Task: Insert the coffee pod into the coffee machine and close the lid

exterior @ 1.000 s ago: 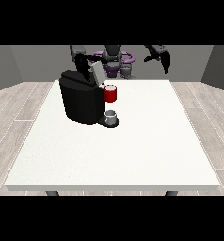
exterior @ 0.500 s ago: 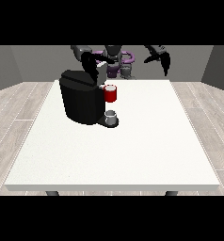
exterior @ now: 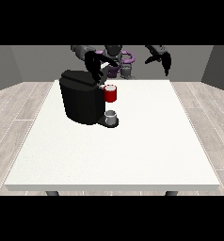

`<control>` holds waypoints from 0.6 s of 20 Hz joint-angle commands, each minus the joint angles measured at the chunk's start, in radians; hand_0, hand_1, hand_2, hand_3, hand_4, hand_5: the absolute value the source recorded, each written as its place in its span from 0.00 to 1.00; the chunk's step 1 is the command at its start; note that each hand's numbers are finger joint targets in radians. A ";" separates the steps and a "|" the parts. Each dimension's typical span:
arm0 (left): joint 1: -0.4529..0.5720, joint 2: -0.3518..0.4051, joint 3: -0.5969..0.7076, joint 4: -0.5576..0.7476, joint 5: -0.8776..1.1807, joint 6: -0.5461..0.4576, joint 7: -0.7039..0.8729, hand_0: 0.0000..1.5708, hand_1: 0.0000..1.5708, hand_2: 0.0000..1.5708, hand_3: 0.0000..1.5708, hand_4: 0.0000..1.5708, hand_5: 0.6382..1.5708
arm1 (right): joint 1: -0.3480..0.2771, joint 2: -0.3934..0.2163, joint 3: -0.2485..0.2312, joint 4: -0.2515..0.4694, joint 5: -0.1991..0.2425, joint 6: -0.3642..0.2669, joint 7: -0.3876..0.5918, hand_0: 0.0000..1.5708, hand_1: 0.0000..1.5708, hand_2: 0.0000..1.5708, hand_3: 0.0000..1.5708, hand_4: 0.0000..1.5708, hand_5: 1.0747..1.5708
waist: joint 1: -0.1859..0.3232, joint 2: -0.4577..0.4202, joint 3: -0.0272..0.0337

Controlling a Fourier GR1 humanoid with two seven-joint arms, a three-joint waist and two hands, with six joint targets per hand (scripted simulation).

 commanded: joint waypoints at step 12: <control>-0.104 -0.018 -0.042 0.012 0.005 -0.034 -0.051 0.00 0.00 0.00 0.00 0.28 1.00 | -0.194 -0.044 0.025 -0.167 0.036 0.036 0.069 0.00 0.00 0.00 0.00 0.03 1.00 | 0.208 0.124 -0.0181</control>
